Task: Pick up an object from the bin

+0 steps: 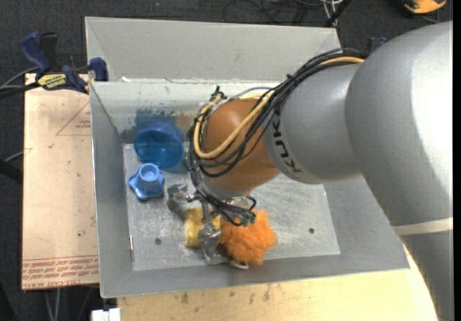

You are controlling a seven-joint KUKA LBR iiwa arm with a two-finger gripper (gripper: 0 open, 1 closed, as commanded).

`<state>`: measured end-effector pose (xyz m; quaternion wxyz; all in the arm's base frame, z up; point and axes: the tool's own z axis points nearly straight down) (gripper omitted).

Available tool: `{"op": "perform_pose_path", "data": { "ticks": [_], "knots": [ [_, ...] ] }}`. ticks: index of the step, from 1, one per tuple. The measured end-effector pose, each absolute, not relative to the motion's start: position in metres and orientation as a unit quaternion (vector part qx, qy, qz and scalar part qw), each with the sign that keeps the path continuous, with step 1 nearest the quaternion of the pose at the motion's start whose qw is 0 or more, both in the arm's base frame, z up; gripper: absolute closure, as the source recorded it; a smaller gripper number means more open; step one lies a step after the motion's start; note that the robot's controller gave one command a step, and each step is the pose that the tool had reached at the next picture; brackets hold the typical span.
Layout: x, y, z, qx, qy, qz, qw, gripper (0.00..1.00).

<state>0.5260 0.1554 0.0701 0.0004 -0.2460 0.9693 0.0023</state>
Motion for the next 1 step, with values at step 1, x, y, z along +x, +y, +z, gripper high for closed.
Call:
{"op": "perform_pose_path", "data": {
  "ticks": [1],
  "knots": [
    [0.5489,0.1226,0.0724,-0.159,0.987,0.002,0.001,1.00]
  ]
}}
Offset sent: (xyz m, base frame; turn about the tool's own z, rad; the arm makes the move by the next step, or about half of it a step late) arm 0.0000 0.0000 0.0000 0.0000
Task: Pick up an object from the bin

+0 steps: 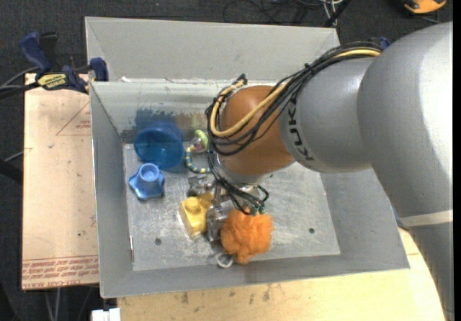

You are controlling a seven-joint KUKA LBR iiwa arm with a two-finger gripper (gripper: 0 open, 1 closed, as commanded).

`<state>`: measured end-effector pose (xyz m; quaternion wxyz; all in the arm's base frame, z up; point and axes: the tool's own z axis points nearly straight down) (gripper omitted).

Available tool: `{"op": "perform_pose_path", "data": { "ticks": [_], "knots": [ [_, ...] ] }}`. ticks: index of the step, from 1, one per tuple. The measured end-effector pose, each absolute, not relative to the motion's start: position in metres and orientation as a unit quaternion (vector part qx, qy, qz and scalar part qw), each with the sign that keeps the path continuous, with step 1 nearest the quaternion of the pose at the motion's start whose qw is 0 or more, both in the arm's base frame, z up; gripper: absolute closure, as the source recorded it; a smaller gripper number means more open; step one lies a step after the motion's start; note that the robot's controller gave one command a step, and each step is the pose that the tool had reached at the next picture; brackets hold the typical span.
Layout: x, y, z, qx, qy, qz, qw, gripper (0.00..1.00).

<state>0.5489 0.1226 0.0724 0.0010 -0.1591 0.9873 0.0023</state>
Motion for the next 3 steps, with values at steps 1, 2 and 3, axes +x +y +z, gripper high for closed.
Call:
{"op": "perform_pose_path", "data": {
  "ticks": [1,2,3],
  "knots": [
    [0.5491,0.1211,0.0706,-0.158,0.987,0.001,0.002,0.00],
    [0.5495,0.1200,0.0724,-0.158,0.987,0.001,0.001,1.00],
    [0.5496,0.1200,0.0724,-0.158,0.987,0.001,0.001,1.00]
  ]
}}
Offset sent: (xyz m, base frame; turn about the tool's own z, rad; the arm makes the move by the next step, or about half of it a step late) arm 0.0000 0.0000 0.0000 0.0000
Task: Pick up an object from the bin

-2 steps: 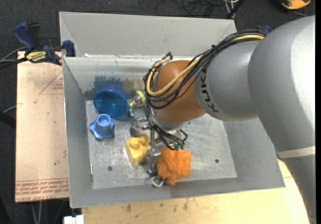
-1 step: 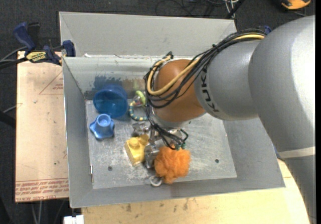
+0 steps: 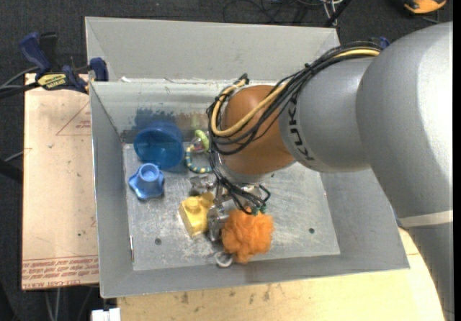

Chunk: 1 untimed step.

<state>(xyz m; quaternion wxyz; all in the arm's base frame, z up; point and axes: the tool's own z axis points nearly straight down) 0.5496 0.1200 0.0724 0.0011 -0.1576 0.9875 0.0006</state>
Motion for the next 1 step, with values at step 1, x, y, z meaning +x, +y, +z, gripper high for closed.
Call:
{"op": "perform_pose_path", "data": {
  "ticks": [1],
  "knots": [
    [0.5496,0.1200,0.0724,-0.158,0.988,0.001,0.001,1.00]
  ]
}}
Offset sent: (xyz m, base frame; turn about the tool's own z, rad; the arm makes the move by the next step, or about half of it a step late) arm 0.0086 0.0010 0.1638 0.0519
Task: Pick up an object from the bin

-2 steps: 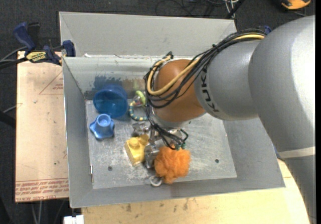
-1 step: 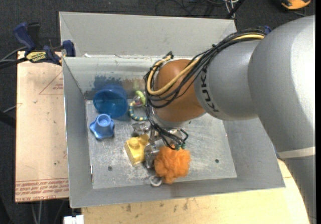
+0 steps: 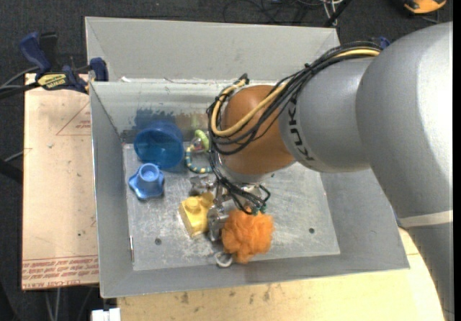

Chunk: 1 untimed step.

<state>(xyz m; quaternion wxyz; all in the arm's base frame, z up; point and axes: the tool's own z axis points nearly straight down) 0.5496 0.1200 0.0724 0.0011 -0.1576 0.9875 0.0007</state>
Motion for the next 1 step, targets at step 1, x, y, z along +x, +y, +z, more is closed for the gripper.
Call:
{"op": "perform_pose_path", "data": {
  "ticks": [1],
  "knots": [
    [0.5490,0.1199,0.0764,-0.157,0.988,0.001,0.001,1.00]
  ]
}}
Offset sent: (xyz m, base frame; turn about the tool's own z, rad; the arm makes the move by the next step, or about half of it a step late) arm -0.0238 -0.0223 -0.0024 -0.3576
